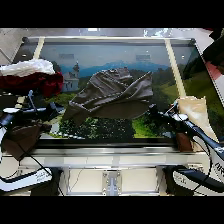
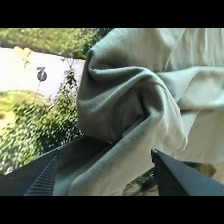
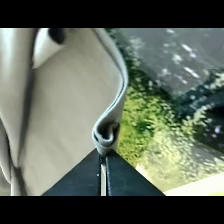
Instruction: Fold the shirts.
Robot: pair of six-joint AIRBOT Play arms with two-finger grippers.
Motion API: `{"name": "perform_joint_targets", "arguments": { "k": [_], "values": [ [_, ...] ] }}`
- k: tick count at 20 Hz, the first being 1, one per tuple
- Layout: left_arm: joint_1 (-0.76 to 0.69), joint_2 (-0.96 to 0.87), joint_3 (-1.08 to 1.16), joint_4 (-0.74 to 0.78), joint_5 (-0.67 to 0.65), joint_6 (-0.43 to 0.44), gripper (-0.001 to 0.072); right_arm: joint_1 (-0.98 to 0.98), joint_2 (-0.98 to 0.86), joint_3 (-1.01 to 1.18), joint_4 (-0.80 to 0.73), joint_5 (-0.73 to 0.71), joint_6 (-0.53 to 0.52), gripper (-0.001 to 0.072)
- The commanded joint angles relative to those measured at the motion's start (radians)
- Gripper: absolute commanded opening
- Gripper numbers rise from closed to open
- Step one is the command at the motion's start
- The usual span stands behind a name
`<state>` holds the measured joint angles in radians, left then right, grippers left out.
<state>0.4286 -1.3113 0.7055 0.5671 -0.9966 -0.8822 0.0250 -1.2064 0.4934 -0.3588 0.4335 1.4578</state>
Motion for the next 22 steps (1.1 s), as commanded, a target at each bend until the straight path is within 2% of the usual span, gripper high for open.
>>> {"name": "perform_joint_targets", "arguments": {
  "k": [1, 4, 6, 7, 8, 10, 12, 14, 16, 18, 22],
  "values": [
    [-0.048, -0.018, 0.018, -0.003, -0.003, 0.101, 0.0636, 0.001, -0.001, 0.020, -0.009, 0.027, -0.013, 0.0011],
    [-0.135, -0.067, 0.070, -0.003, 0.035, 0.105, 0.0622, 0.001, -0.001, 0.021, -0.018, 0.047, -0.013, 0.0011],
    [-0.185, -0.129, 0.113, -0.007, 0.035, 0.097, 0.0539, 0.001, -0.001, 0.021, -0.040, 0.054, -0.014, 0.0011],
    [-0.200, -0.152, 0.126, -0.035, 0.035, 0.097, 0.0302, 0.001, 0.000, 0.021, -0.040, 0.062, -0.038, 0.0011],
    [-0.204, -0.166, 0.131, -0.093, 0.034, 0.101, 0.0013, 0.001, 0.001, 0.024, -0.037, 0.074, -0.073, 0.0010],
    [-0.192, -0.152, 0.148, -0.196, 0.034, 0.106, 0.0010, 0.001, 0.031, 0.057, -0.038, 0.109, -0.172, 0.0008],
    [-0.146, -0.085, 0.185, -0.227, 0.008, 0.106, 0.0009, -0.004, 0.114, 0.123, -0.061, 0.117, -0.256, 0.0008],
    [-0.075, 0.042, 0.227, -0.227, -0.058, 0.105, 0.0009, -0.034, 0.234, 0.221, -0.200, 0.176, -0.260, 0.0008],
    [0.013, 0.214, 0.264, -0.228, -0.144, 0.086, 0.0009, -0.077, 0.369, 0.338, -0.383, 0.340, -0.258, 0.0008],
    [0.105, 0.414, 0.289, -0.227, -0.175, 0.030, 0.0009, -0.103, 0.518, 0.472, -0.523, 0.506, -0.220, 0.0008],
    [0.299, 0.768, 0.392, -0.228, -0.167, -0.046, 0.0008, -0.106, 0.734, 0.739, -0.624, 0.534, -0.149, 0.0006]
  ]
}}
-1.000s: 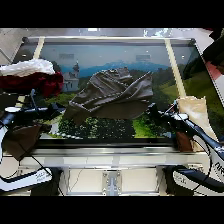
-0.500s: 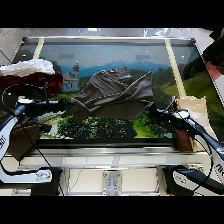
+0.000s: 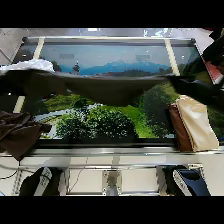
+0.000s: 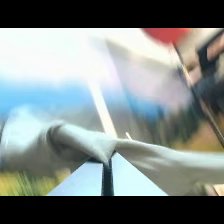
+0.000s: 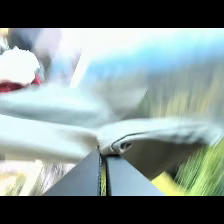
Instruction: Fold the shirts.
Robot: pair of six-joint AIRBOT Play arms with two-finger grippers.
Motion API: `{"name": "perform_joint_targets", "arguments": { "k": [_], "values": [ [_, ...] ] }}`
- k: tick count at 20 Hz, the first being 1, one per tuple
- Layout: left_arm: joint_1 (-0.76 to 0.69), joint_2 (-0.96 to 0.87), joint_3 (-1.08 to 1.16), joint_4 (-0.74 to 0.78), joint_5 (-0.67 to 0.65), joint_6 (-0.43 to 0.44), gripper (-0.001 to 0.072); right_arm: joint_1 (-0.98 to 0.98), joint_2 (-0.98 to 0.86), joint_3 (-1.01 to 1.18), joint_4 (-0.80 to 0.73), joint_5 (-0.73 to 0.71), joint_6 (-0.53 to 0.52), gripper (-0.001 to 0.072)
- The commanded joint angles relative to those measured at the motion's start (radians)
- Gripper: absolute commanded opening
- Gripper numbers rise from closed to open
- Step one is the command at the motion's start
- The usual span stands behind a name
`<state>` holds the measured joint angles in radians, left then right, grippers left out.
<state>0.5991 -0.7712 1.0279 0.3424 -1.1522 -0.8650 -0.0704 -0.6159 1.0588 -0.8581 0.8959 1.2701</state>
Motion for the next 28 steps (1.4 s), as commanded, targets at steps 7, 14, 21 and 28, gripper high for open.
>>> {"name": "perform_joint_targets", "arguments": {
  "k": [7, 14, 21, 28],
  "values": [
    [0.265, 0.292, 0.377, -0.035, -0.017, -0.143, 0.0008, -0.011, 0.040, 0.613, -0.318, 0.074, 0.041, 0.0003],
    [0.032, -0.033, 0.370, 0.063, -0.146, -0.181, 0.0008, -0.011, -0.392, 0.616, -0.299, 0.261, 0.080, 0.0004],
    [-0.555, -0.635, 0.363, 0.502, 0.195, -0.157, 0.0009, -0.011, -0.770, 0.617, -0.310, 0.182, 0.079, 0.0005],
    [-0.581, -0.978, 0.366, 0.404, 0.745, -0.205, 0.0010, -0.010, -1.130, 0.617, -0.278, -0.194, 0.198, 0.0005]
  ]
}}
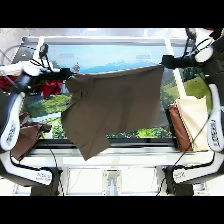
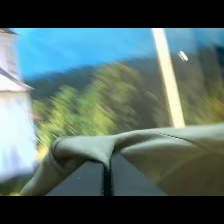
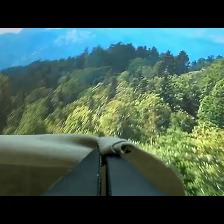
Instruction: Fold the shirts.
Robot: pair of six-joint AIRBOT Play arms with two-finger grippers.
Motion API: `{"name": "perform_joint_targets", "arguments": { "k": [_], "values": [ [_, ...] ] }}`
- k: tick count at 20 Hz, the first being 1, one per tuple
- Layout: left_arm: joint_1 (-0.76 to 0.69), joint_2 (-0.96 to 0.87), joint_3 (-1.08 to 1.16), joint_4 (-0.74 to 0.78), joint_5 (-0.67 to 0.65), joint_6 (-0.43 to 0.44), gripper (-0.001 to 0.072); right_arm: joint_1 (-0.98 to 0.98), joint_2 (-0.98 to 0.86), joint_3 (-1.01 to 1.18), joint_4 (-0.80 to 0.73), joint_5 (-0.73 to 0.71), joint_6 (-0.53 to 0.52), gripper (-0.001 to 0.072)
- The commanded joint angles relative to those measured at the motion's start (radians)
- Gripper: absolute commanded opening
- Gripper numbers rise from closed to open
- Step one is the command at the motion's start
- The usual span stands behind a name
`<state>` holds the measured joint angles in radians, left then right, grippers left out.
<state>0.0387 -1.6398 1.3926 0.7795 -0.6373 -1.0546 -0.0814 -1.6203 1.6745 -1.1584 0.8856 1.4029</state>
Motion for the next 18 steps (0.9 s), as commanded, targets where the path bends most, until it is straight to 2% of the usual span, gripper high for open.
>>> {"name": "perform_joint_targets", "arguments": {
  "k": [1, 2, 3, 5, 6, 9, 10, 12, 14, 15, 16, 18],
  "values": [
    [-0.020, -0.112, 0.001, -0.040, 0.253, -0.016, 0.0010, 0.001, -0.153, 0.001, 0.056, -0.228, 0.074, 0.0008],
    [-0.020, -0.109, 0.004, -0.045, 0.257, -0.016, 0.0010, 0.001, -0.169, 0.002, 0.088, -0.255, 0.074, 0.0012],
    [-0.018, -0.102, 0.013, -0.062, 0.256, -0.016, 0.0058, 0.001, -0.177, 0.002, 0.117, -0.274, 0.074, 0.0055],
    [-0.009, -0.061, 0.033, -0.105, 0.245, -0.016, 0.0583, 0.000, -0.172, 0.021, 0.152, -0.264, 0.074, 0.0470],
    [0.004, -0.026, 0.043, -0.103, 0.219, -0.016, 0.0643, -0.003, -0.161, 0.047, 0.147, -0.230, 0.073, 0.0487],
    [0.105, 0.158, 0.044, -0.099, 0.098, -0.016, 0.0634, -0.053, -0.099, 0.181, 0.061, 0.000, 0.073, 0.0486],
    [0.164, 0.229, 0.043, -0.099, 0.023, -0.016, 0.0607, -0.084, -0.061, 0.227, -0.002, 0.123, 0.071, 0.0485],
    [0.296, 0.351, 0.029, -0.069, -0.177, -0.016, 0.0607, -0.151, 0.041, 0.253, -0.150, 0.354, 0.034, 0.0478],
    [0.409, 0.457, -0.070, -0.019, -0.357, -0.016, 0.0607, -0.232, 0.151, 0.204, -0.211, 0.537, -0.028, 0.0476],
    [0.455, 0.509, -0.163, -0.026, -0.393, -0.016, 0.0606, -0.278, 0.217, 0.138, -0.193, 0.570, -0.061, 0.0434],
    [0.497, 0.569, -0.287, -0.040, -0.389, -0.016, 0.0606, -0.315, 0.284, 0.049, -0.159, 0.565, -0.091, 0.0424],
    [0.549, 0.667, -0.534, -0.094, -0.366, -0.016, 0.0607, -0.377, 0.435, -0.209, -0.053, 0.480, -0.123, 0.0425]
  ]
}}
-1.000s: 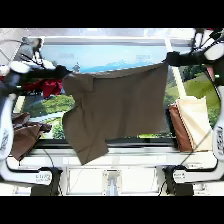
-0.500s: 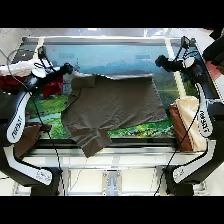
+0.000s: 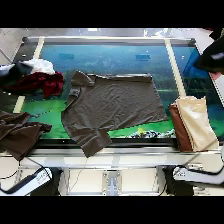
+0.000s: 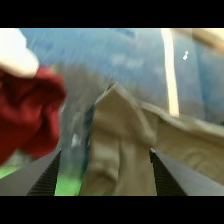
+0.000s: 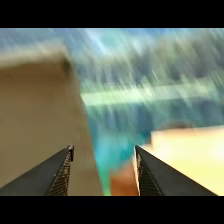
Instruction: Fold the shirts.
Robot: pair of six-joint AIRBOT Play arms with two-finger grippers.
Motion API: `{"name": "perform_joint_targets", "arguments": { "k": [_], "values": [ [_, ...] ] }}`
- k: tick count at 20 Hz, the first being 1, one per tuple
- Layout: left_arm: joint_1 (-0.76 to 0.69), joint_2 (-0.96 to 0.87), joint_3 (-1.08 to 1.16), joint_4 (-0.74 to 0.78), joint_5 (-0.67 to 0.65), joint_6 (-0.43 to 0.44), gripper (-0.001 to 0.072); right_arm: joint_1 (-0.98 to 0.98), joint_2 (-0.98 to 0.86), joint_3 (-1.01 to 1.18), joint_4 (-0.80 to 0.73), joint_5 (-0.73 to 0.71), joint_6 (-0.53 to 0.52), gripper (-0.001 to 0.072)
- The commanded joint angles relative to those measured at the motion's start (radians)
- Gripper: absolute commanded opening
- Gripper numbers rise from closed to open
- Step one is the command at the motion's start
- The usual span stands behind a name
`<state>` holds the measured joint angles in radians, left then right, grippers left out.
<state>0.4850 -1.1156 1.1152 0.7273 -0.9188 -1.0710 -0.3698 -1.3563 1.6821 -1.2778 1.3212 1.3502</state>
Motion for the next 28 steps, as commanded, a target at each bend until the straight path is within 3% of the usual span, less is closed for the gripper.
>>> {"name": "perform_joint_targets", "arguments": {
  "k": [1, 2, 4, 11, 16, 25, 27, 28],
  "values": [
    [0.110, 0.180, -0.369, -0.069, -0.085, 0.000, 0.0607, -0.105, 0.247, -0.370, 0.129, -0.034, -0.070, 0.0428],
    [0.110, 0.206, -0.461, -0.078, -0.084, -0.004, 0.0591, -0.111, 0.306, -0.504, 0.176, -0.101, -0.070, 0.0429],
    [0.108, 0.238, -0.604, -0.077, -0.084, -0.029, 0.0462, -0.110, 0.378, -0.716, 0.233, -0.193, -0.069, 0.0428],
    [0.038, 0.245, -0.766, 0.003, -0.012, -0.027, 0.0457, -0.109, 0.388, -0.811, 0.426, -0.216, -0.074, 0.0428],
    [-0.125, 0.163, -0.765, 0.050, 0.142, -0.124, 0.0442, -0.109, 0.388, -0.811, 0.460, -0.212, -0.088, 0.0427],
    [-0.181, 0.021, -0.761, -0.116, 0.222, -0.101, 0.0413, -0.109, 0.390, -0.812, 0.470, -0.182, -0.089, 0.0427],
    [-0.220, 0.001, -0.762, -0.161, 0.222, -0.072, 0.0300, -0.109, 0.390, -0.812, 0.470, -0.180, -0.088, 0.0427],
    [-0.246, -0.006, -0.761, -0.188, 0.222, -0.072, 0.0165, -0.109, 0.390, -0.812, 0.470, -0.176, -0.087, 0.0427]
  ]
}}
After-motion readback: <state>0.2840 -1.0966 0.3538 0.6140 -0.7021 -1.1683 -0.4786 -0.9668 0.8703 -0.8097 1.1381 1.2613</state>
